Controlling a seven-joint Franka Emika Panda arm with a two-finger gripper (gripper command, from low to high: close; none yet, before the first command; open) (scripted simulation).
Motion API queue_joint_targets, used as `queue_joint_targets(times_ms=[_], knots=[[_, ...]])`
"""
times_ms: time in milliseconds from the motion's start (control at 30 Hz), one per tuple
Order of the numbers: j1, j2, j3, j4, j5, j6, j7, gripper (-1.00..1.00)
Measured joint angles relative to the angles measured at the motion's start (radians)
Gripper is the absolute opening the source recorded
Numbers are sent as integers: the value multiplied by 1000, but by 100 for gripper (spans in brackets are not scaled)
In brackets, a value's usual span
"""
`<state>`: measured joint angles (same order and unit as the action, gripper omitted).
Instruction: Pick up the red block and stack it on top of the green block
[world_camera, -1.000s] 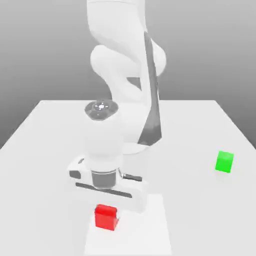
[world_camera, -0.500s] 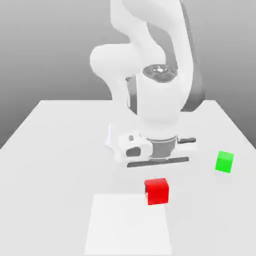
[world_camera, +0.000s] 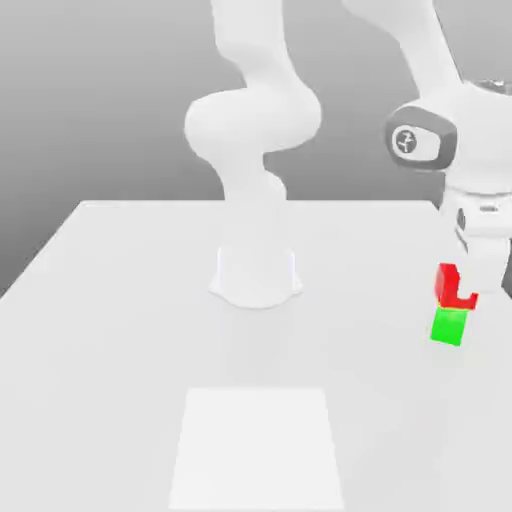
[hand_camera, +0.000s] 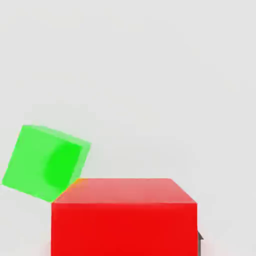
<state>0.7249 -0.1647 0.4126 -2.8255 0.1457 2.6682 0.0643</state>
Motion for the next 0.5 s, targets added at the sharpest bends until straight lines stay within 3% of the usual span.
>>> queue_joint_targets(times_ms=[300,500], knots=[[-44,154,19,11,-284,102,171,-100],[-52,246,15,11,-357,202,223,-100]])
